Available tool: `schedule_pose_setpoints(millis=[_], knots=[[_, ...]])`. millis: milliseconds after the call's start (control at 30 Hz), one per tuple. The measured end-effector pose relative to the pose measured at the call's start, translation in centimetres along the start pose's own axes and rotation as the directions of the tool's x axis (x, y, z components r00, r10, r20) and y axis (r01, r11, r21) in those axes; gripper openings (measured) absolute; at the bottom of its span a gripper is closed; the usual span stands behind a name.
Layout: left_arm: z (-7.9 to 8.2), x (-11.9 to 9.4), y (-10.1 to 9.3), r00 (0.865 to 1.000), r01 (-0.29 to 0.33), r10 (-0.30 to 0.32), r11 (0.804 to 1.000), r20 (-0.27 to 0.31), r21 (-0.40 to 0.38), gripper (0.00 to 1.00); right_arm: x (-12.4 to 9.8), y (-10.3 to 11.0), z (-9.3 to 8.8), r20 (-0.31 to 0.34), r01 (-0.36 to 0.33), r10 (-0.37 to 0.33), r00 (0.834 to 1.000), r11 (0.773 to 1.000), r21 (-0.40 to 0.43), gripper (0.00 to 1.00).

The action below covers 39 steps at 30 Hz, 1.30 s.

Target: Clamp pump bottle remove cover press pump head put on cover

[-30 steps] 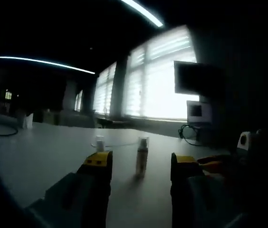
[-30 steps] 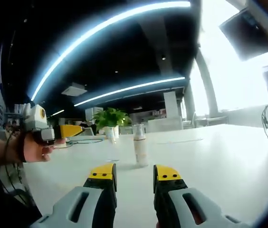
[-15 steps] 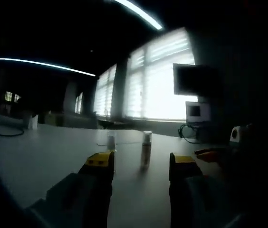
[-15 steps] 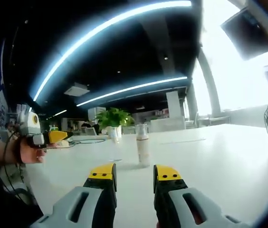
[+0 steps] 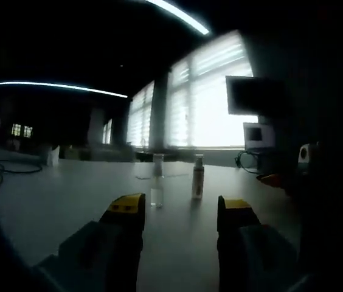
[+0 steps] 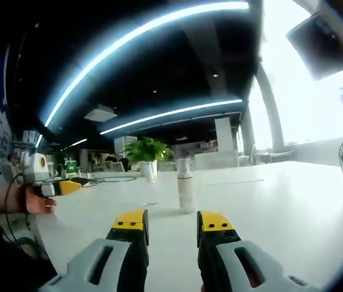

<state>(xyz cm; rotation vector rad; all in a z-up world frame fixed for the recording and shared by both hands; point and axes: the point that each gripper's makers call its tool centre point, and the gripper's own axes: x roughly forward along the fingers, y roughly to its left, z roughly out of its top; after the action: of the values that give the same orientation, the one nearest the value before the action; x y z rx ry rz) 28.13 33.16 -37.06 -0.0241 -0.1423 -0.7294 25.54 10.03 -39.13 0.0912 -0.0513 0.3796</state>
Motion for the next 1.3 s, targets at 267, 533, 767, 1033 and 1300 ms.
schedule_pose_setpoints(millis=[267,533,767,1033,1300], knots=[[-0.4,-0.3,0.0,1.0,-0.002,0.002,1.0,-0.009,0.014,0.38,0.1,0.4,-0.1,-0.002,-0.015,0.015,1.0,0.999,-0.034,0.26],[-1.0,-0.4,-0.6,0.998,-0.034,0.037,0.997,-0.04,0.072,0.37,0.1,-0.3,1.0,0.03,-0.022,0.02,0.999,0.999,0.048,0.26],[-1.1,-0.7,-0.7,0.997,-0.065,0.069,0.993,-0.035,0.101,0.36,1.6,-0.8,1.8,0.055,-0.072,0.069,0.996,0.996,0.052,0.26],[-0.9,-0.6,-1.1,0.998,-0.057,0.059,0.994,-0.025,0.093,0.36,3.4,0.4,0.9,0.041,-0.125,0.127,0.991,0.991,-0.051,0.25],[-0.9,-0.7,-0.9,0.999,-0.043,0.045,0.996,-0.026,0.08,0.36,3.2,0.0,0.7,0.046,-0.12,0.124,0.991,0.989,-0.084,0.24]])
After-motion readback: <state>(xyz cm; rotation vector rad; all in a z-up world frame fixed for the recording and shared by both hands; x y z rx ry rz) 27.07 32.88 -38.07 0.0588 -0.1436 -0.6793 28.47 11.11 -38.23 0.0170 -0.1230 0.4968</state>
